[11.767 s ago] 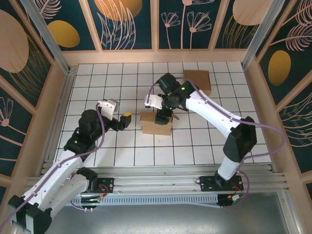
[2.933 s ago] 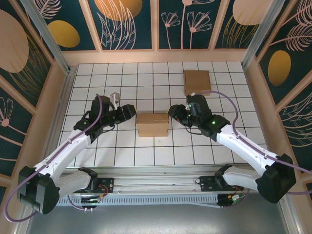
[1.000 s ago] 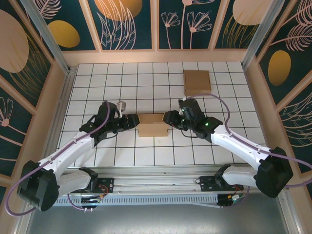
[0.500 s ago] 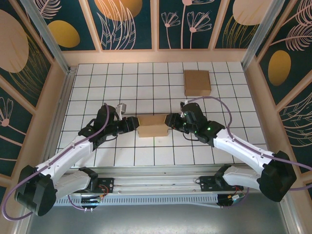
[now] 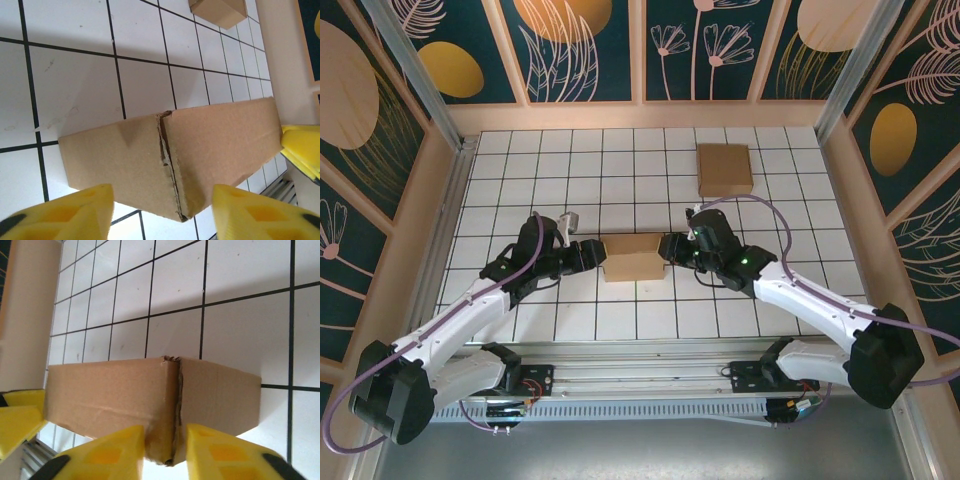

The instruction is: Fold the paper box

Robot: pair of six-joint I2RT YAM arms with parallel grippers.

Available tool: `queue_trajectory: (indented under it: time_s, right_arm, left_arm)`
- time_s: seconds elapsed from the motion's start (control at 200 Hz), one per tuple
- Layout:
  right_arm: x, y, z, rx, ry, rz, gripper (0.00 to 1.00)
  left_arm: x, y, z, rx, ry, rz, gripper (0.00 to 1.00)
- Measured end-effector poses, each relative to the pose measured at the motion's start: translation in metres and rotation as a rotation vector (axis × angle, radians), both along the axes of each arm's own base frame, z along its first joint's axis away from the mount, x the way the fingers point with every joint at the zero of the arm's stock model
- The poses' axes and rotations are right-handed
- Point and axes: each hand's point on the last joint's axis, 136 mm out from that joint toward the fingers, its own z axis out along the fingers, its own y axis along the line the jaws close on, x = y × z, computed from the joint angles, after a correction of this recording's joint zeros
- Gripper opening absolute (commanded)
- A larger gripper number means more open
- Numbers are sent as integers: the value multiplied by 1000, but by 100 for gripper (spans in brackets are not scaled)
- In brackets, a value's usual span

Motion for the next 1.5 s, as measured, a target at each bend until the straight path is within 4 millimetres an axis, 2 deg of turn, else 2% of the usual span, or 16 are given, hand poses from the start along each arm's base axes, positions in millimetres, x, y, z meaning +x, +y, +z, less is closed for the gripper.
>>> queue_trajectory:
  time_s: [0.07, 0.165, 0.27, 0.4, 0.465, 0.576, 0.641, 0.771, 0.846, 0.901, 1.016, 1.176, 1.316, 1.371, 1.502]
  right_arm:
    - [-1, 0, -1, 2, -1, 3, 20]
    - [-8, -1, -1, 10, -3, 10, 20]
    - [-25, -2, -2, 26, 4, 29, 21]
    - [-60, -9, -5, 24, 62, 68, 29]
    - [-74, -16, -1, 26, 84, 71, 32]
    - [-83, -29, 14, 65, 76, 52, 37]
    - [-84, -34, 17, 80, 82, 30, 39]
    - [-78, -38, 10, 86, 134, -30, 48]
    - [-77, -37, -1, 80, 176, -48, 69]
    - [-79, -36, -11, 83, 212, -58, 74]
    - [-88, -36, -35, 77, 275, -55, 70]
    - [-111, -30, -72, 62, 367, -17, 60]
    - [-119, -18, -88, 65, 407, 18, 55]
    - [-120, -12, -92, 68, 413, 28, 52]
    - [-119, 0, -97, 80, 417, 52, 43]
  left_arm:
    - [-2, -1, 0, -8, 7, -8, 35]
    - [-6, -3, 0, -24, 14, -19, 33]
    - [-18, -4, -1, -48, 28, -36, 34]
    - [-37, -2, -2, -62, 54, -51, 38]
    - [-46, 1, 4, -78, 52, -51, 40]
    - [-52, 4, 23, -118, 9, -46, 41]
    - [-53, 5, 26, -126, 5, -42, 42]
    - [-51, 5, 15, -106, 44, -25, 55]
    - [-48, 7, 7, -84, 69, -7, 61]
    - [-48, 7, 1, -74, 82, -4, 65]
    - [-54, 9, -24, -49, 137, -11, 67]
    - [-75, 13, -65, -6, 234, -34, 68]
    - [-87, 12, -85, -16, 279, -49, 67]
    - [-90, 9, -89, -31, 288, -62, 63]
    - [-94, -1, -91, -68, 301, -85, 45]
